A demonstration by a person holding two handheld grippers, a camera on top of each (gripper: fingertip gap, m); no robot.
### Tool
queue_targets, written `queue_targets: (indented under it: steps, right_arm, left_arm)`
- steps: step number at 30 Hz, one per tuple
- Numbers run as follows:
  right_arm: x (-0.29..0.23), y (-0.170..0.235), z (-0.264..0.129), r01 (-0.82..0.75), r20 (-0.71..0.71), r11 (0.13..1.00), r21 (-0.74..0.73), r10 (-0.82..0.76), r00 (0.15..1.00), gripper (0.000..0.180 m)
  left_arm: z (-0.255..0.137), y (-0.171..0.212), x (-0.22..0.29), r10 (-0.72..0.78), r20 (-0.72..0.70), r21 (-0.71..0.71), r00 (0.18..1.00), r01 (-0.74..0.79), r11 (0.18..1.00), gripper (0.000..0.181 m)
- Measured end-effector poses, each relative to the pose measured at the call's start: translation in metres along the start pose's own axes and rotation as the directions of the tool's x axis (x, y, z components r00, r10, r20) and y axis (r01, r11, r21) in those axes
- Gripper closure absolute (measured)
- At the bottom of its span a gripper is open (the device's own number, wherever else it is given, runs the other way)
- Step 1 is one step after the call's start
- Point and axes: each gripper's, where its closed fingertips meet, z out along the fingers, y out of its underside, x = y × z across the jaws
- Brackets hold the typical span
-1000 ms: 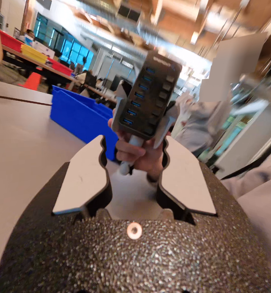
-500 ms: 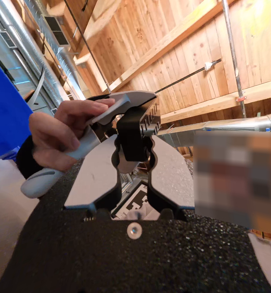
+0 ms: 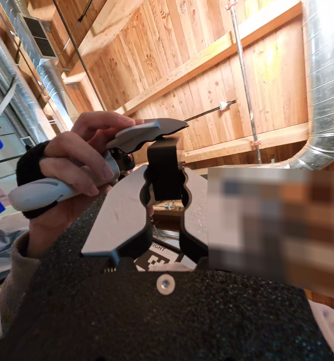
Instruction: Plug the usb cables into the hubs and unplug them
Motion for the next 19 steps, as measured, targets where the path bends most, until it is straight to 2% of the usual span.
queue_targets:
  steps: [1, 4, 7, 9, 10, 12, 13, 15, 17, 19]
  right_arm:
    - [0.0, 0.001, 0.001, -0.012, 0.0, 1.0, -0.009, 0.012, 1.0, 0.116]
    - [0.004, 0.006, 0.003, -0.031, -0.043, 0.996, -0.08, 0.028, 0.999, 0.117]
    - [0.015, 0.008, 0.004, -0.04, -0.124, 0.993, -0.113, 0.026, 0.992, 0.117]
    - [0.023, 0.014, 0.003, -0.047, -0.185, 0.987, -0.152, 0.018, 0.983, 0.117]
    - [0.03, 0.017, 0.003, -0.05, -0.239, 0.984, -0.172, 0.007, 0.971, 0.117]
    - [0.04, 0.024, 0.001, -0.055, -0.308, 0.974, -0.221, -0.016, 0.951, 0.117]
    - [0.047, 0.028, -0.001, -0.06, -0.355, 0.967, -0.247, -0.033, 0.934, 0.117]
    - [0.06, 0.038, -0.007, -0.067, -0.435, 0.949, -0.307, -0.078, 0.897, 0.117]
    - [0.072, 0.051, -0.012, -0.076, -0.491, 0.932, -0.355, -0.117, 0.863, 0.117]
    - [0.081, 0.064, -0.015, -0.09, -0.52, 0.922, -0.376, -0.13, 0.844, 0.118]
  left_arm:
    - [-0.001, 0.0, 0.0, -0.011, -0.013, 0.005, 1.0, 0.011, 1.0, 0.152]
    - [-0.002, -0.003, 0.001, 0.017, -0.008, 0.015, 1.0, -0.017, 1.0, 0.149]
    - [-0.003, -0.013, -0.004, 0.161, 0.141, -0.019, 0.977, -0.16, 0.987, 0.145]
    - [-0.009, -0.024, -0.01, 0.305, 0.279, -0.08, 0.911, -0.294, 0.952, 0.141]
    - [-0.015, -0.031, -0.012, 0.397, 0.355, -0.126, 0.847, -0.377, 0.918, 0.14]
    - [-0.027, -0.048, -0.008, 0.566, 0.474, -0.23, 0.674, -0.526, 0.819, 0.14]
    - [-0.034, -0.055, -0.006, 0.652, 0.514, -0.318, 0.557, -0.582, 0.748, 0.14]
    - [-0.054, -0.077, 0.005, 0.757, 0.587, -0.484, 0.286, -0.626, 0.612, 0.138]
    - [-0.071, -0.104, 0.03, 0.811, 0.584, -0.634, 0.006, -0.622, 0.461, 0.136]
    - [-0.096, -0.146, 0.068, 0.752, 0.572, -0.769, -0.327, -0.534, 0.352, 0.138]
